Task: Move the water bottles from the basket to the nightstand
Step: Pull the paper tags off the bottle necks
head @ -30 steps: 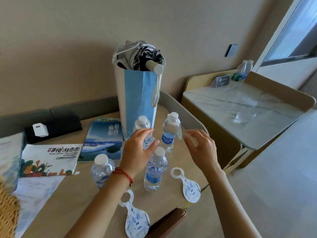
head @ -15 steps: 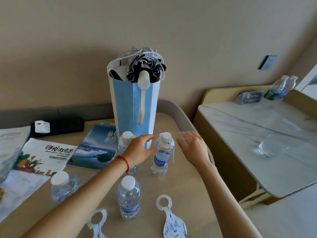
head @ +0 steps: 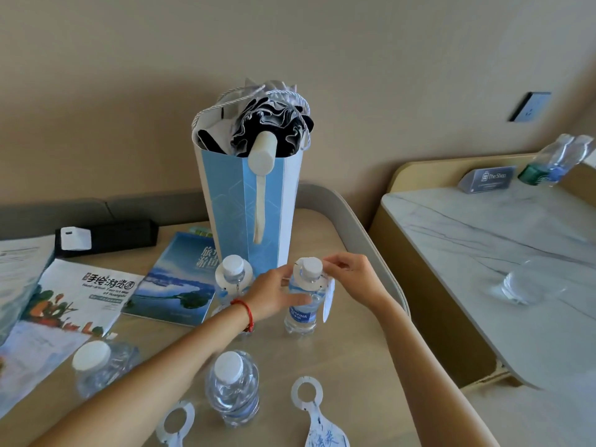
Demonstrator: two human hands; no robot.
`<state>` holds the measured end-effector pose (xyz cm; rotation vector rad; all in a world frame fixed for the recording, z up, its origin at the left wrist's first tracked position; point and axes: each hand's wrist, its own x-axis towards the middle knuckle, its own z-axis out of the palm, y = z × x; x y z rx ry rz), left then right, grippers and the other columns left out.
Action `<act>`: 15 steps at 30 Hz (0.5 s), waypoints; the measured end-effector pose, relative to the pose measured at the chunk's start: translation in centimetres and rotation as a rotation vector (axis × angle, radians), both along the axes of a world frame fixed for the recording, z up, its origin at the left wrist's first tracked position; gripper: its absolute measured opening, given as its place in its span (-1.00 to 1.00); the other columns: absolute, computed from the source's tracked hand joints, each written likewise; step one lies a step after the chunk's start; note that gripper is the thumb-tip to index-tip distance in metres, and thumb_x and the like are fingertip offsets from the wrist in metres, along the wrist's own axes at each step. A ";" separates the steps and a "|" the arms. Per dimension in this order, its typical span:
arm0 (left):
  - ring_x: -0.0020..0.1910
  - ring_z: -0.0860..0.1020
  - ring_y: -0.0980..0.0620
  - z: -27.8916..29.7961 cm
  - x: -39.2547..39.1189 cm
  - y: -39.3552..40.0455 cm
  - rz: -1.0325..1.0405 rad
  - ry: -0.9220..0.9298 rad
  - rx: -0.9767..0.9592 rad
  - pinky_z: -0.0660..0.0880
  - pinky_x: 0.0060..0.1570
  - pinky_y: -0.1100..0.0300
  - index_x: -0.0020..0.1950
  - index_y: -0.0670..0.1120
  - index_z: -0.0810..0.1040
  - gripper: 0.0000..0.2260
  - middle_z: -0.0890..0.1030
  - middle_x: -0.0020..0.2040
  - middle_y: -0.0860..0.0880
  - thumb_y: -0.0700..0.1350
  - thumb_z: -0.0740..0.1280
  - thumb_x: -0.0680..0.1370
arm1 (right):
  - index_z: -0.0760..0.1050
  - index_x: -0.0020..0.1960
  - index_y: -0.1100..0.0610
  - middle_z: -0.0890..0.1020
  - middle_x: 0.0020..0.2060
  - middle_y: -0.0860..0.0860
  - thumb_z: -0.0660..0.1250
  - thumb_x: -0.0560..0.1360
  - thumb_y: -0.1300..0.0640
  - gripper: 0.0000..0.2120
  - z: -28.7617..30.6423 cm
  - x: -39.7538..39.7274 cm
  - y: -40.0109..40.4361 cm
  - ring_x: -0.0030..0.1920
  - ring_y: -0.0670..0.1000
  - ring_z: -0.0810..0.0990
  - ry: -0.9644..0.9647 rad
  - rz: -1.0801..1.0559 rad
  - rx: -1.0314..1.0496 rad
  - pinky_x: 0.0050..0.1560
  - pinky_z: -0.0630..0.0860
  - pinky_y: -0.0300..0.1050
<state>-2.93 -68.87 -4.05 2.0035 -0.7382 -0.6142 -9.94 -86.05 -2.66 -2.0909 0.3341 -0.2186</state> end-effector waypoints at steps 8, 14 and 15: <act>0.22 0.50 -0.02 -0.3 -0.2 0.1 -0.007 0.017 -0.049 0.46 0.21 0.01 0.29 -0.03 0.41 -0.49 0.54 0.24 -0.06 -0.05 0.47 0.38 | 0.59 -0.25 0.12 0.63 -0.34 -0.02 0.33 0.49 0.22 -0.84 1.0 -0.4 0.4 -0.39 -0.25 0.54 -0.067 -0.079 0.262 -0.29 0.49 -0.41; 0.19 0.52 -0.06 -0.5 -0.1 -0.2 -0.009 -0.016 -0.020 0.49 0.13 0.06 0.27 -0.02 0.41 -0.53 0.55 0.23 -0.07 -0.03 0.44 0.41 | 0.59 -0.23 0.15 0.62 -0.34 0.00 0.32 0.49 0.24 -0.86 2.2 -1.3 0.8 -0.37 -0.22 0.55 -0.129 -0.030 0.238 -0.27 0.50 -0.39; 0.18 0.52 -0.06 -0.5 -0.1 -0.2 -0.011 -0.023 -0.028 0.48 0.10 0.10 0.28 0.00 0.41 -0.53 0.56 0.23 -0.06 -0.03 0.44 0.41 | 0.59 -0.22 0.17 0.62 -0.35 0.00 0.32 0.49 0.25 -0.87 2.3 -1.7 0.6 -0.36 -0.21 0.55 -0.154 -0.043 0.250 -0.26 0.51 -0.38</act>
